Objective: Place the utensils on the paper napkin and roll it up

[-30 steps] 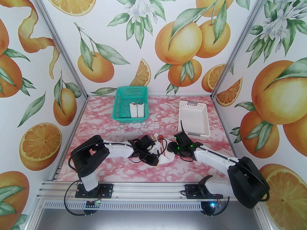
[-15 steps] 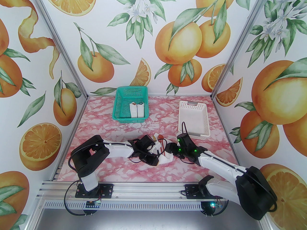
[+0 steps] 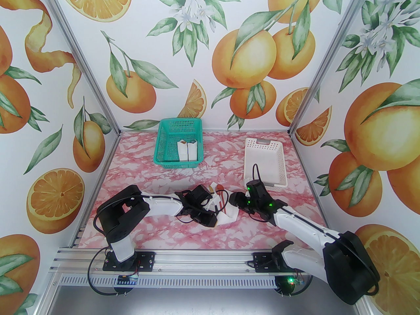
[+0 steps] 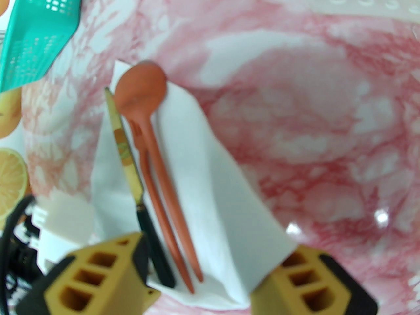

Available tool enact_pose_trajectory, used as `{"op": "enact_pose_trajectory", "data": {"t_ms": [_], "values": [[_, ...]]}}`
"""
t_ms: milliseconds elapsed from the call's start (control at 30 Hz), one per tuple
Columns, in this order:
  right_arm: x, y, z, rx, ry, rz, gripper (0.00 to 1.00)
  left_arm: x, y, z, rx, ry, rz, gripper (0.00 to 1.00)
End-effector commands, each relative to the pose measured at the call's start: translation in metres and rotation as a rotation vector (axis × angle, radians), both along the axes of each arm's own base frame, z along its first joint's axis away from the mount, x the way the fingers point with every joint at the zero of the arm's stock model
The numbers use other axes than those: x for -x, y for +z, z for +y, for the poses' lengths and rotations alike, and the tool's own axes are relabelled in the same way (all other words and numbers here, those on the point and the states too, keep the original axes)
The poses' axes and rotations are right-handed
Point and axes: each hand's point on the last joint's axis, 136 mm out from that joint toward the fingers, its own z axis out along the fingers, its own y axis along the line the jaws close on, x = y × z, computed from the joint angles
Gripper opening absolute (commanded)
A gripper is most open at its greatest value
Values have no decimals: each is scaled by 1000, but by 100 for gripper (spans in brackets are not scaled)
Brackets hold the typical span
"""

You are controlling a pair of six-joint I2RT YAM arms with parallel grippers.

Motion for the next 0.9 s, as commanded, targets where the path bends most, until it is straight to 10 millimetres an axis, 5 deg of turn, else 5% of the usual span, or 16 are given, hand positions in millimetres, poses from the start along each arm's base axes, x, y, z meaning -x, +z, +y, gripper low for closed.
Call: {"op": "enact_pose_trajectory", "data": {"t_ms": [0,300,867], "values": [[0,4,-12,91,13,-7,46,1,-8,8,-52,12,2,13],[2,3,-8,91,55,10,16,1,-7,7,-50,11,0,13],[17,11,39,-82,125,11,13,-3,5,2,-6,31,5,13]]}}
